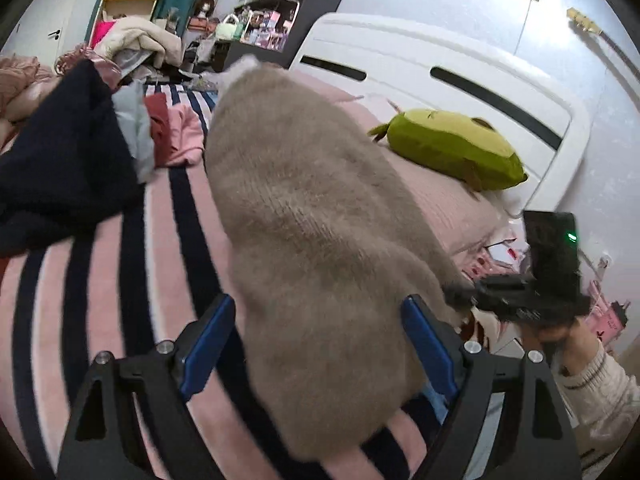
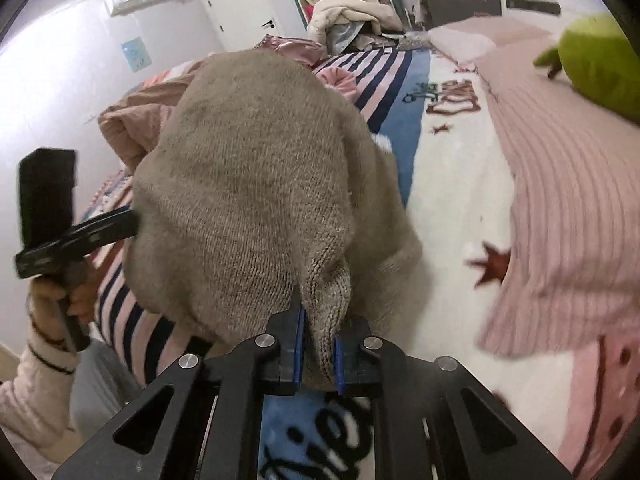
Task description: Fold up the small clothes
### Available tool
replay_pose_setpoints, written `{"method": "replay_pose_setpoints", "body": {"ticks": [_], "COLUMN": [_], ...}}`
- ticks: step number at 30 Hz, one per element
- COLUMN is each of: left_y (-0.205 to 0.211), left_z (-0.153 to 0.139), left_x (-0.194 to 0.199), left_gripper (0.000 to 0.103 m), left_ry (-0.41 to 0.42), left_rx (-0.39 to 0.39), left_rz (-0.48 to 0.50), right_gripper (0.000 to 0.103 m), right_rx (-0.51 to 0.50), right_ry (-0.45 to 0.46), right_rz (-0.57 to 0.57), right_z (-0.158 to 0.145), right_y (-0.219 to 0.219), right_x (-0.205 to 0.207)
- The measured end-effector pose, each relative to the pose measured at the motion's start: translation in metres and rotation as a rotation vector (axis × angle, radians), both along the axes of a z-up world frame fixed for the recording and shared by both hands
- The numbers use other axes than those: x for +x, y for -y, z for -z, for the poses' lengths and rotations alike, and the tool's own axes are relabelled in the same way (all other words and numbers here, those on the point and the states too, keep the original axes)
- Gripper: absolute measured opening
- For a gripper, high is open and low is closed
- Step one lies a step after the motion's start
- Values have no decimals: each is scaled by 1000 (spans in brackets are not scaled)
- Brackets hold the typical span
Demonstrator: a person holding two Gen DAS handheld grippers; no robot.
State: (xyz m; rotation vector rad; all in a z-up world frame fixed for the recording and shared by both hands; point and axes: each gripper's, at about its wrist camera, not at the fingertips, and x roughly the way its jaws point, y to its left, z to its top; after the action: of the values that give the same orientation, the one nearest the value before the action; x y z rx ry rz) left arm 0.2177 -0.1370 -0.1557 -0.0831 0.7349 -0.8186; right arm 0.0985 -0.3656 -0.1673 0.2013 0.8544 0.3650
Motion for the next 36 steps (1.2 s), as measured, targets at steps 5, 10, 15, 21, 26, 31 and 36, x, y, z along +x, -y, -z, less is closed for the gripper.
{"method": "replay_pose_setpoints", "body": {"ticks": [5, 10, 15, 21, 26, 31, 36], "left_y": [21, 15, 14, 13, 15, 26, 45], "left_z": [7, 9, 9, 9, 7, -4, -18], "left_x": [14, 22, 20, 20, 22, 23, 29], "left_gripper": [68, 64, 64, 64, 64, 64, 65], "left_ry": [-11, -36, -21, -18, -12, 48, 68], "left_rx": [44, 15, 26, 38, 50, 52, 41], "left_rz": [-30, -11, 0, 13, 21, 67, 115], "right_gripper": [21, 61, 80, 81, 13, 11, 11], "right_rx": [65, 135, 263, 483, 388, 284, 204], "right_ry": [20, 78, 119, -116, 8, 173, 185], "right_rz": [-37, -88, -94, -167, -207, -138, 3], "right_z": [-8, -37, -46, 8, 0, -32, -38], "right_y": [6, 20, 33, 26, 8, 16, 41], "right_x": [12, 48, 101, 164, 147, 107, 80]}}
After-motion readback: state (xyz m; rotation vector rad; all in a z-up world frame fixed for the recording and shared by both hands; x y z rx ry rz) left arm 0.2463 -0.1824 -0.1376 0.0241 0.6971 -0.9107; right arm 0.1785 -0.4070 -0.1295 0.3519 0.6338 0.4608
